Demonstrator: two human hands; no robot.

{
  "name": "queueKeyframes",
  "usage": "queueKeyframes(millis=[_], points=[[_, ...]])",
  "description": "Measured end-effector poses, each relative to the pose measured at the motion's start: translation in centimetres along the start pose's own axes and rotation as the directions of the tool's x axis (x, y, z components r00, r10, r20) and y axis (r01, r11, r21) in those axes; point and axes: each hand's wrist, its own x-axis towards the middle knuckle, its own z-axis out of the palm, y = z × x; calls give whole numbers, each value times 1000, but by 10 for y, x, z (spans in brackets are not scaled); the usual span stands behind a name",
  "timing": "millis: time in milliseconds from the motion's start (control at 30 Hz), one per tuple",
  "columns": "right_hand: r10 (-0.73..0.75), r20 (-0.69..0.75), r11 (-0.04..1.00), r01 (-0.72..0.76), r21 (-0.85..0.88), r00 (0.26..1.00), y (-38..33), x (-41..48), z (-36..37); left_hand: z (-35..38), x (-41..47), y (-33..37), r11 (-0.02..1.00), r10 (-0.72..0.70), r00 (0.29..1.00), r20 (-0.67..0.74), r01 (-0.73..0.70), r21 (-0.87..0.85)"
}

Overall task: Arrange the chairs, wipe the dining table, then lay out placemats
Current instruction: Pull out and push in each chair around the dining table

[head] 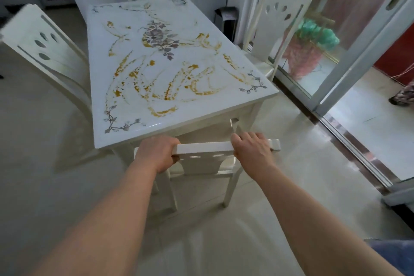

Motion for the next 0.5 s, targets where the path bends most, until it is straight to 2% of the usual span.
queueKeyframes(millis=[100,267,367,433,500], points=[[-21,-16,1000,21,15,1000,2,1,-2,-1,0,4,999,-32,999,17,31,33],[-170,104,981,158,111,980,15,2,-12,-7,5,9,997,-78,990,121,77,16],[-195,171,964,156,217,966,28,6,-27,-20,14,15,979,-88,956,279,135,-153],[-188,199,959,136,248,962,40,11,-33,-33,24,21,936,-25,928,373,152,-316],[-161,205,961,106,254,965,54,17,-42,-47,38,30,899,32,925,378,139,-416]])
